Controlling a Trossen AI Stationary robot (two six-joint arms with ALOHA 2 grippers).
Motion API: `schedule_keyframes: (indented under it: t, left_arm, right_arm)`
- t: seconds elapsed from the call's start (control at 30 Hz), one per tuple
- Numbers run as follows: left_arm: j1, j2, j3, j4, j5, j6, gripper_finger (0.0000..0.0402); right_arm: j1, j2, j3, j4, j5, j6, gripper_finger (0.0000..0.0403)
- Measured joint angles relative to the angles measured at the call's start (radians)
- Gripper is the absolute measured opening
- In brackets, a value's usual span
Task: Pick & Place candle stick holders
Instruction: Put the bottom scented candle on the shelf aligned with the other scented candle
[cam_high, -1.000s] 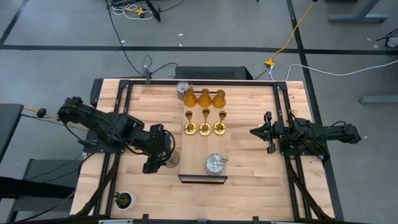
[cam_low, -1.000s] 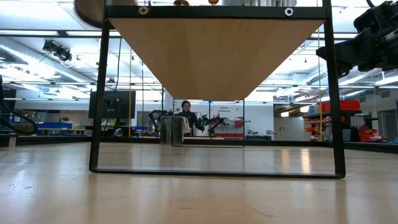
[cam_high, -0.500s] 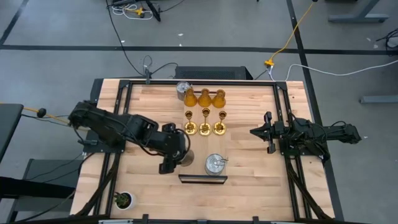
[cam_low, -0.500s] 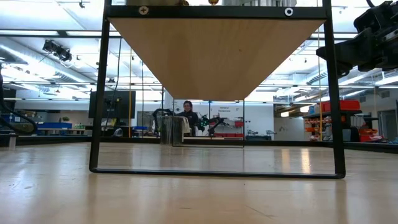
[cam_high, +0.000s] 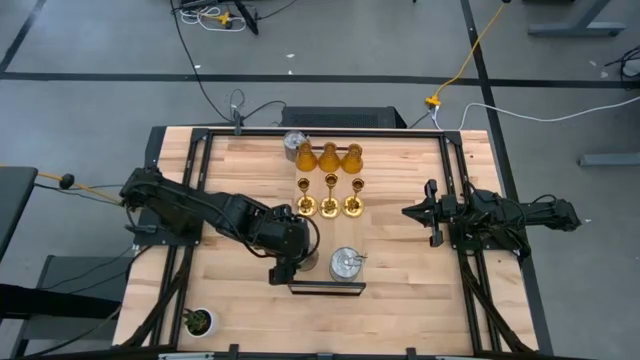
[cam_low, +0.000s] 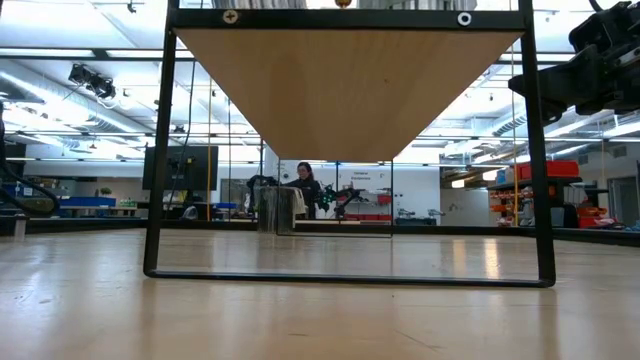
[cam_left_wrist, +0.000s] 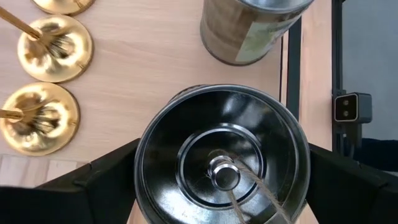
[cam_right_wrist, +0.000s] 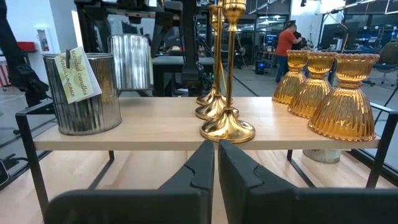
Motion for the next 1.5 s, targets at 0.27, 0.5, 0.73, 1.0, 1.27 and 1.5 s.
schedule_keyframes:
  t: [0.27,0.5,0.73,1.0,1.27,1.5]
  left_arm:
    - [0.000,0.028,0.000,0.018,-0.005,0.000,0.0383]
    - [0.002,0.036,0.000,0.043,-0.003,0.001,0.0383]
    - [0.006,0.036,0.000,0.055,-0.007,0.002,0.0383]
    - [0.005,0.039,0.000,0.056,0.009,0.001,0.0383]
    - [0.002,0.050,0.000,0.066,0.067,0.002,0.0383]
    - [0.003,0.050,0.000,0.075,0.065,0.032,0.0383]
  right_arm:
    - [0.000,0.000,0.000,0.000,0.000,0.000,0.0027]
    - [0.000,0.000,0.000,0.000,0.000,0.000,0.0027]
    - [0.000,0.000,0.000,0.000,0.000,0.000,0.0027]
    - [0.000,0.000,0.000,0.000,0.000,0.000,0.0027]
    - [0.000,0.000,0.000,0.000,0.000,0.000,0.0027]
    - [0.000,0.000,0.000,0.000,0.000,0.000,0.0027]
